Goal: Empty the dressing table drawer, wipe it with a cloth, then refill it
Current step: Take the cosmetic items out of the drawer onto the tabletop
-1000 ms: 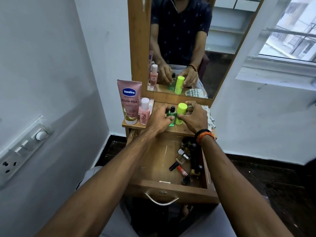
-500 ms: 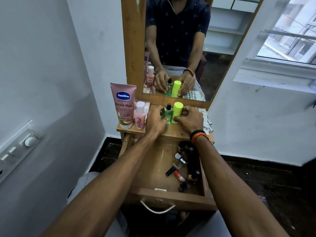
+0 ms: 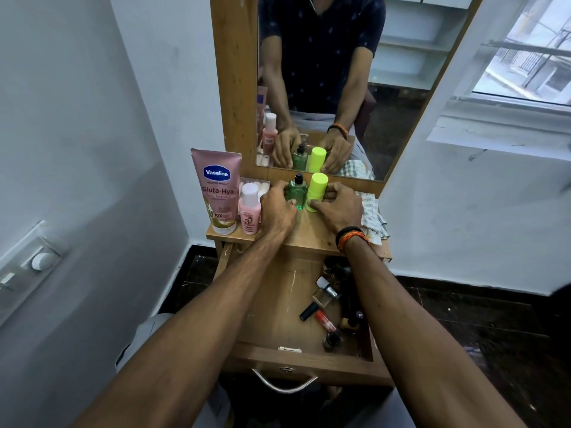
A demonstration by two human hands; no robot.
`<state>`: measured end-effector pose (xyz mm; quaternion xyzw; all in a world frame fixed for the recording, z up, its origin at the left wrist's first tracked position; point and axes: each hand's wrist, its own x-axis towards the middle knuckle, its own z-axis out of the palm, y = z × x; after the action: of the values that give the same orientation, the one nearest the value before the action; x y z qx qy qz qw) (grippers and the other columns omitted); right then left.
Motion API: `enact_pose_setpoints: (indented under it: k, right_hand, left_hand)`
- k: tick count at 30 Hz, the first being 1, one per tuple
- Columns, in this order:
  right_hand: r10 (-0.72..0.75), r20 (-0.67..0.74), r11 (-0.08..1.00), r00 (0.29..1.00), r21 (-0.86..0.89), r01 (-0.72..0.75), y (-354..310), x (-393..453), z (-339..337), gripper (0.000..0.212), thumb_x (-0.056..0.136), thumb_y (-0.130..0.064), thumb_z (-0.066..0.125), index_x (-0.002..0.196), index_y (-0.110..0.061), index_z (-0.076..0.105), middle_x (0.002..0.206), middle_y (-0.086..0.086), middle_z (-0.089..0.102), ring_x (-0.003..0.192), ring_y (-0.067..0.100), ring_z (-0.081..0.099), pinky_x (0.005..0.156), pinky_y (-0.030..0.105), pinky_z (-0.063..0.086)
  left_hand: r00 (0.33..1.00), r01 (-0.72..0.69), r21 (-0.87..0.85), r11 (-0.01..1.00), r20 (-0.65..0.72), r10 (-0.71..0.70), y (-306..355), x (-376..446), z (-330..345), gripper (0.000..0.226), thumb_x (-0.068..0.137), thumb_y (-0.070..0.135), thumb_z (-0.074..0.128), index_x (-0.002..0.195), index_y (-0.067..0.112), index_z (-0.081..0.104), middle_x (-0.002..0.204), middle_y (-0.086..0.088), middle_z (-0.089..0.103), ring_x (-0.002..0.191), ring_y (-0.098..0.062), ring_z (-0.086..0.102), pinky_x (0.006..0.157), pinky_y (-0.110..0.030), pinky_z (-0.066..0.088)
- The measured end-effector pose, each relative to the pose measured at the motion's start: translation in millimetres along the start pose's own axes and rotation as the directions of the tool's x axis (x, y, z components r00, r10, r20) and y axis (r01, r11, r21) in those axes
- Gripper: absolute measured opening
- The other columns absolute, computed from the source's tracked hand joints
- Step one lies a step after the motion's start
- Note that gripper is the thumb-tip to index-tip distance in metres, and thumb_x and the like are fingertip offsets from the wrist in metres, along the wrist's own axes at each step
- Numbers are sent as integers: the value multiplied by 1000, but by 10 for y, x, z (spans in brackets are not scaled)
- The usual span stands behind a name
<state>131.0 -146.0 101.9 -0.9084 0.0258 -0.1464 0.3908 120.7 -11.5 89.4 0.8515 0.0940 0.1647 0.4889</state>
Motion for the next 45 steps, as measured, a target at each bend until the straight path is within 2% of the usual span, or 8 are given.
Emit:
enact_pose_setpoints:
  k: [6,10,13,22,25,30,45]
  right_hand:
    - [8,-8,1000,1000,6,-8,-14,65,42,40,71,-28,88,105,-16,72,98,0,75,88,11,67,82,31,57]
    - [15,-10,999,1000,31,-14,-12,112,87,38,70,-25,89,103,-14,73,96,1,76,87,13,69,83,36,59]
    - [19,-14,999,1000,30,-19,2,123,113,37,71,-25,88,102,-14,73,95,1,76,86,13,70,83,36,59]
    - [46,-13,998,999,32,-46,40,140,137,35,72,-28,87,101,-16,72,93,-1,75,86,12,68,82,34,59]
    - [51,-12,999,999,18,-51,34,149,131,34,73,-28,87,102,-16,72,94,-1,75,87,12,68,84,35,58]
    - [57,-6,998,998,0,-57,28,153,118,33,75,-28,85,103,-16,72,95,-1,75,89,12,67,85,36,58]
    - [63,0,998,998,-17,-63,44,204,135,32,74,-30,85,101,-18,73,91,-3,75,88,13,69,84,38,58]
  left_hand:
    - [998,17,18,1000,-64,-16,-37,44,74,29,87,3,70,115,7,68,113,-9,73,107,-22,66,84,-23,45]
    - [998,9,-31,999,-54,-11,-67,71,100,35,82,10,77,115,7,66,112,-9,73,105,-23,67,91,-32,53]
    - [999,1,-36,999,-46,-3,-71,96,121,42,77,16,83,115,7,65,112,-9,73,104,-22,66,90,-35,55]
    - [994,-3,-13,1000,-113,2,-59,146,157,31,82,6,76,112,6,69,111,-11,73,104,-24,66,85,-29,50]
    - [991,15,6,1000,-136,-14,-62,177,176,30,83,4,74,113,5,69,110,-12,73,103,-25,66,86,-34,53]
    - [989,28,4,1000,-146,-27,-45,199,195,27,84,1,73,110,4,67,108,-11,72,100,-24,66,82,-33,54]
    - [988,70,-13,997,-134,-71,-18,222,195,20,84,8,74,102,7,65,100,-9,71,93,-24,65,81,-41,56]
